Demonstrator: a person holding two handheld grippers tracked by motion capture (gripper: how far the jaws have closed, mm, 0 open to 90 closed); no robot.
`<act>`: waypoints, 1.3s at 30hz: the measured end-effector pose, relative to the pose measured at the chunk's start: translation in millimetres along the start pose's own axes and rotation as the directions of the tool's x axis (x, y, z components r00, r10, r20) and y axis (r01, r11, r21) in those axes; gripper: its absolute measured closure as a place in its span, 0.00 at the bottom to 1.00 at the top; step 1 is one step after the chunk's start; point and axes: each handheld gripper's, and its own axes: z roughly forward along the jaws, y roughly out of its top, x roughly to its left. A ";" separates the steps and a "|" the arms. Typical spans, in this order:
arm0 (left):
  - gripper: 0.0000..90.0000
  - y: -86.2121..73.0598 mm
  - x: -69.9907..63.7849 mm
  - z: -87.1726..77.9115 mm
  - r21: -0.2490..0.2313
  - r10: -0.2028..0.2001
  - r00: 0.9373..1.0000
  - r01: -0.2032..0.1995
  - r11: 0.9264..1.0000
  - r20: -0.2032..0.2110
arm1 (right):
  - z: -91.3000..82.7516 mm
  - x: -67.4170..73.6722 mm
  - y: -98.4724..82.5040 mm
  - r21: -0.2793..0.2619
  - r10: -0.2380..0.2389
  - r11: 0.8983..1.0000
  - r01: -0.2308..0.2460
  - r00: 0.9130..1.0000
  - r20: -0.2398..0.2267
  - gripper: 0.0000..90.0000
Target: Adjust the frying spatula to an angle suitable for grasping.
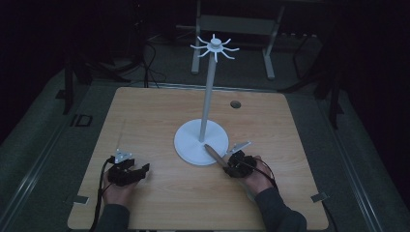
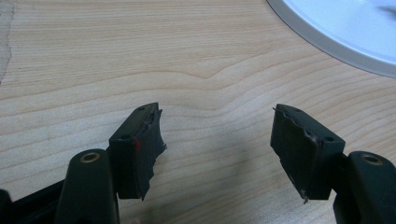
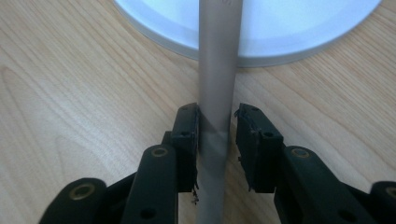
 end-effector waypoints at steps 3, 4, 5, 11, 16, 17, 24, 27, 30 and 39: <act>0.38 0.0 -0.2 -0.2 0.000 0.000 1.000 0.000 1.000 0.000 | 4.6 0.3 3.0 0.012 -0.004 1.000 0.004 1.000 0.005 0.76; 0.38 0.0 -0.1 -0.2 -0.002 -0.001 1.000 0.001 1.000 0.000 | 6.0 0.3 3.2 0.013 -0.005 1.000 0.005 1.000 0.003 0.79; 0.38 0.0 0.1 -0.3 -0.002 -0.001 1.000 0.001 1.000 -0.002 | 6.4 1.6 3.2 0.009 -0.013 1.000 0.013 1.000 0.000 0.81; 0.38 0.0 -0.7 -0.2 -0.001 0.001 1.000 -0.001 1.000 0.000 | 8.0 3.6 6.0 0.012 -0.002 1.000 0.002 1.000 0.004 0.81; 0.38 -0.1 -0.7 0.5 0.000 0.002 1.000 -0.002 1.000 0.000 | 7.7 4.3 6.8 0.019 0.001 1.000 -0.002 1.000 0.008 0.83; 0.38 -0.1 -0.7 0.5 0.000 0.002 1.000 -0.002 1.000 0.000 | 7.7 4.3 6.8 0.019 0.001 1.000 -0.002 1.000 0.008 0.83; 0.38 -0.2 -0.6 0.5 0.001 0.003 1.000 -0.003 1.000 -0.002 | 3.4 6.9 5.2 -0.019 0.007 1.000 -0.006 1.000 0.023 0.83; 0.38 -0.1 -0.2 0.4 0.001 0.000 1.000 0.000 1.000 -0.002 | -1.5 6.8 6.1 -0.047 0.011 0.999 -0.010 1.000 0.023 0.83; 0.38 -0.5 -0.8 0.8 0.005 0.004 1.000 -0.004 1.000 -0.003 | -7.4 6.9 7.3 -0.070 0.020 0.997 -0.018 0.999 0.026 0.83; 0.38 -0.8 0.3 0.5 0.003 -0.001 1.000 0.001 1.000 -0.003 | -19.1 7.6 6.4 -0.162 0.049 0.986 -0.041 0.998 0.049 0.83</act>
